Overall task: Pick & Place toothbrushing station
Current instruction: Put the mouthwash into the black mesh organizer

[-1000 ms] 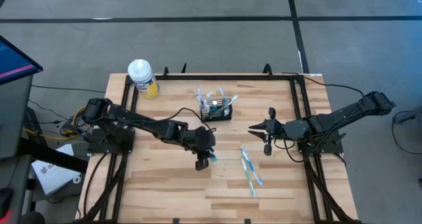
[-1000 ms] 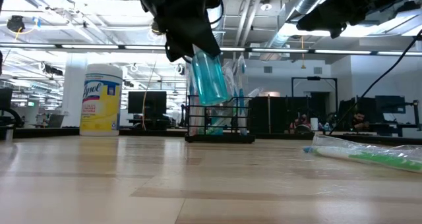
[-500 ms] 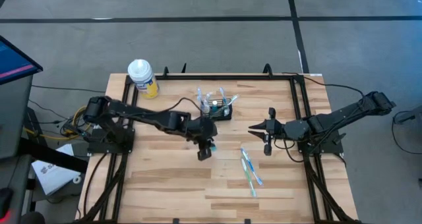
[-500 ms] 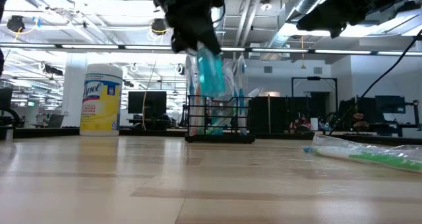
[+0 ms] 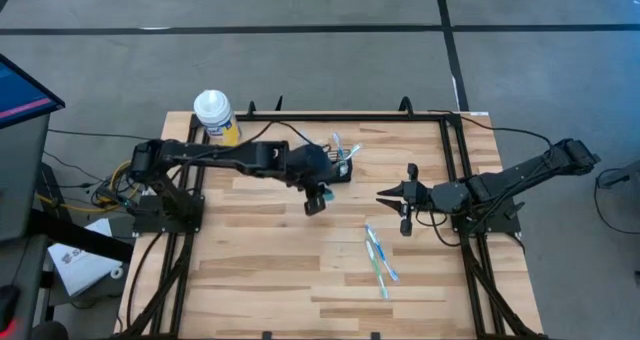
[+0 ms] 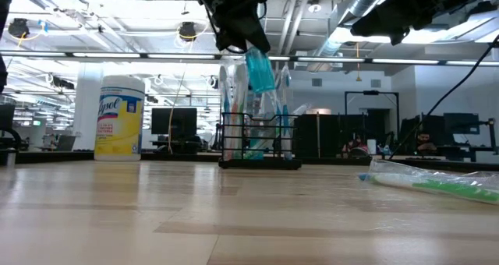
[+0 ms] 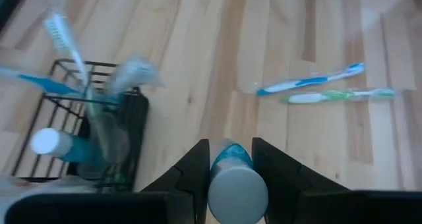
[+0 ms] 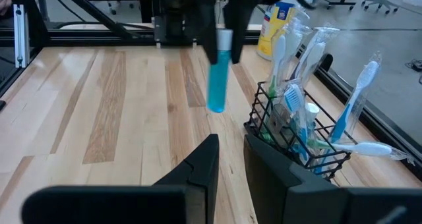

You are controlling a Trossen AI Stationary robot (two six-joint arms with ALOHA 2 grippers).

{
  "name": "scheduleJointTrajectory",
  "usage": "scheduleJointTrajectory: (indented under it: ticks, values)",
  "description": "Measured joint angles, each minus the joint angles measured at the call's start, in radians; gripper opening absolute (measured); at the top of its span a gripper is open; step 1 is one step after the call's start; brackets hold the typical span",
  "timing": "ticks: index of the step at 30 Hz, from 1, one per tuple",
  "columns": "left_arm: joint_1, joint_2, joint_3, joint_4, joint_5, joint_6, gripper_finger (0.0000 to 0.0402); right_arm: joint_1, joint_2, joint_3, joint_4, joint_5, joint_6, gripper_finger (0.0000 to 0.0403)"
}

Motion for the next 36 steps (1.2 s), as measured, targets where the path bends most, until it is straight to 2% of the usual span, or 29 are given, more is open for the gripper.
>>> scheduleJointTrajectory:
  ticks: [19, 24, 36]
  values:
    - [0.135, 0.0, 0.004, 0.052, -0.006, 0.092, 0.0086, 0.0, 0.0, 0.0, 0.0, 0.0, -0.003, 0.0063]
    - [0.16, 0.0, 0.004, 0.075, -0.006, 0.164, 0.0086, 0.0, 0.0, 0.0, 0.0, 0.0, -0.003, 0.0063]
    - [0.234, 0.0, 0.004, 0.109, 0.015, 0.193, 0.0086, 0.0, 0.0, 0.0, 0.0, 0.0, -0.003, 0.0063]
